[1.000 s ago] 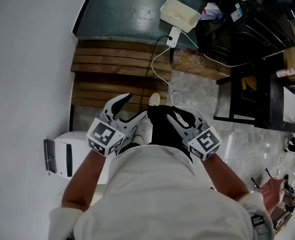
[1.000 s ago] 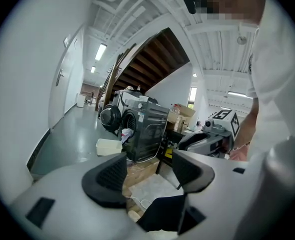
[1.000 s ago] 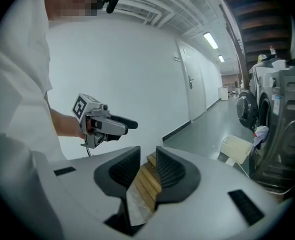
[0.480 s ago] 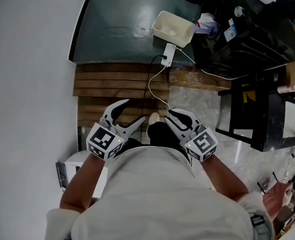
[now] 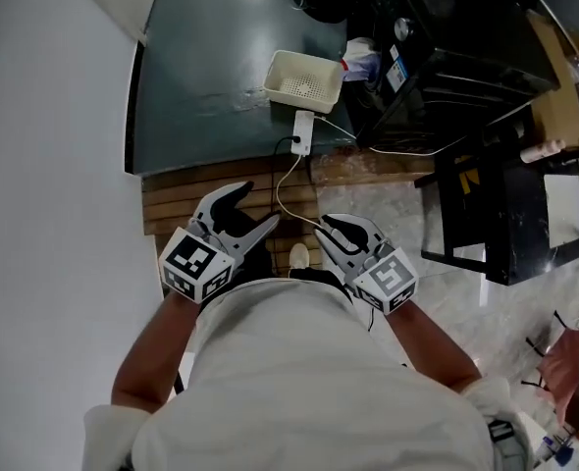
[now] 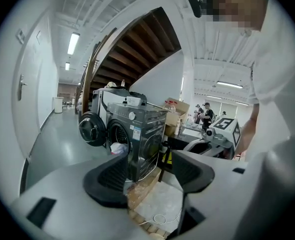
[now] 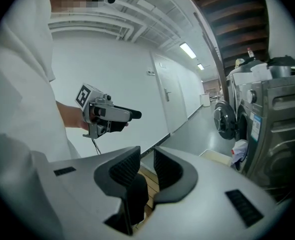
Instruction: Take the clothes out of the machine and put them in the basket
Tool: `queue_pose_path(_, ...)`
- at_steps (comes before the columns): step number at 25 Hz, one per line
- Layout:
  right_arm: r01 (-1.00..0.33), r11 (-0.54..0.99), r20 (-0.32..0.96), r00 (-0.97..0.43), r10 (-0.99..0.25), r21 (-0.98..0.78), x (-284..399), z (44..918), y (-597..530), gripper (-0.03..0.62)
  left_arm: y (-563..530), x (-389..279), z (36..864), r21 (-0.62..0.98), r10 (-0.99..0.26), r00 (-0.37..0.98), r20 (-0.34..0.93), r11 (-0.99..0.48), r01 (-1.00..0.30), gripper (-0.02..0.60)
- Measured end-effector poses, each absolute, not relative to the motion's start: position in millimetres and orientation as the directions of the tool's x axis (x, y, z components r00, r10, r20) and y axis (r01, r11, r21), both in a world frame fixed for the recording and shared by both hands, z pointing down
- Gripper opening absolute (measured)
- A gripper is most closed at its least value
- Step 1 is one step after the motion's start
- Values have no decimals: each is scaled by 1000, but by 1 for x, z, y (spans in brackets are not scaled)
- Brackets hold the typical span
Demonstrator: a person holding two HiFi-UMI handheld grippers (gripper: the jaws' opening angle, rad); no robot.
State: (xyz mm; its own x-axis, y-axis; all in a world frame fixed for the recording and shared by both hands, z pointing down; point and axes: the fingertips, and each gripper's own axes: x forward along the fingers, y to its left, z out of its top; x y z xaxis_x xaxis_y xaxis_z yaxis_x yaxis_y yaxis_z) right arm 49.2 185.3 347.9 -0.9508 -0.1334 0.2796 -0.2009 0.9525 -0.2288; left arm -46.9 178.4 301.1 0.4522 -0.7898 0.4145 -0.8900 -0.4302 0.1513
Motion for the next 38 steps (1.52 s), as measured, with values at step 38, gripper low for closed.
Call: queue_pose_path(38,-619,734,449,-760,-470,-280,-22,426,-32,80,-234,-64,460,248,-458,748,481,-747,-617,334)
